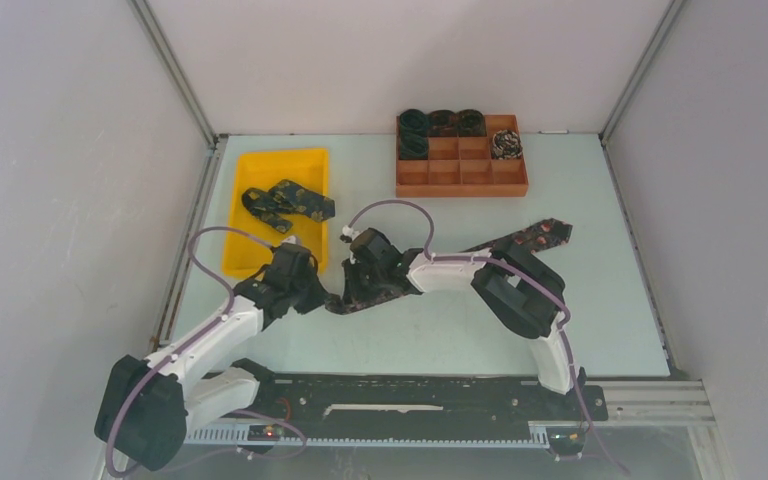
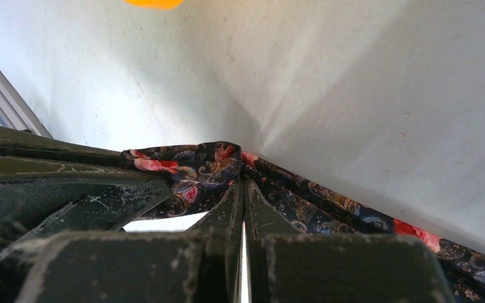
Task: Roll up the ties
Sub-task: Roll the tie at the center of the board.
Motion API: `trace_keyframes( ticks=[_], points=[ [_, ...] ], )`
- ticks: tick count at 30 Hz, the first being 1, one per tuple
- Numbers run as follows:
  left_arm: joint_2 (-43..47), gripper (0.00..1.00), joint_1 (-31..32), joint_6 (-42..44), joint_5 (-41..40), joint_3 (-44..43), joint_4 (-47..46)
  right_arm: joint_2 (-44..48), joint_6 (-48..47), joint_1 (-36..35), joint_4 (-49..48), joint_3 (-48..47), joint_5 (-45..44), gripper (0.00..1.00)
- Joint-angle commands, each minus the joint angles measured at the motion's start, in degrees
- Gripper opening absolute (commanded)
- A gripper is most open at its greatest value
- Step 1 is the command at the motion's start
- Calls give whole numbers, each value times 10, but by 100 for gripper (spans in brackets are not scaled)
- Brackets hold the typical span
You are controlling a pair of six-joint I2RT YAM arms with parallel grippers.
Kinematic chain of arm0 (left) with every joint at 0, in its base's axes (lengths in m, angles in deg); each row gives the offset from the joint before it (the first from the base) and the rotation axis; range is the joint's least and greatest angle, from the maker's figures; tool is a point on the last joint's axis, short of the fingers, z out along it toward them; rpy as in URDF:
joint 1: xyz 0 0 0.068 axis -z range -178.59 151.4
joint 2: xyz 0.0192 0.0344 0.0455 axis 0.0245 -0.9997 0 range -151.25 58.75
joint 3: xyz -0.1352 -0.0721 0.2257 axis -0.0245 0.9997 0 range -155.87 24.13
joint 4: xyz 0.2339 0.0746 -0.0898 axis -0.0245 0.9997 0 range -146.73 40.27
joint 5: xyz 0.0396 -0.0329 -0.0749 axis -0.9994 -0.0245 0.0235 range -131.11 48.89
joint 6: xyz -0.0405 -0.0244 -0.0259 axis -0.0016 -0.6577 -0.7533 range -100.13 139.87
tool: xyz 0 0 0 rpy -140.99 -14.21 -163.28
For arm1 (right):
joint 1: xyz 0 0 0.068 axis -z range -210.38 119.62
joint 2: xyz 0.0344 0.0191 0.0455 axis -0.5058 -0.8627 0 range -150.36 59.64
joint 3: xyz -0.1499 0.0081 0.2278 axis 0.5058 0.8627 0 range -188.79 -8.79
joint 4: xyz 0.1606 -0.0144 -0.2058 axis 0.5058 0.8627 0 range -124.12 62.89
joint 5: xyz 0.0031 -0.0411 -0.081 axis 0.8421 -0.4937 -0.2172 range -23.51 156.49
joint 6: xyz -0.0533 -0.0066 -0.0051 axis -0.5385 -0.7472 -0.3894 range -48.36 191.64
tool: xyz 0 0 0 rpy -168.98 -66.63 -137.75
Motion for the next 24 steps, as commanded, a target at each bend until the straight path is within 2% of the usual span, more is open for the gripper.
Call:
trace_keyframes(
  ticks=[1, 7, 24],
  points=[
    [-6, 0, 5, 23, 5, -34, 18, -10, 8, -12, -9, -19, 7, 0],
    [-16, 0, 6, 33, 6, -54, 34, -16, 16, -16, -39, -20, 17, 0],
    [-81, 0, 8, 60, 10, -87, 57, -29, 14, -22, -36, -45, 42, 0]
  ],
)
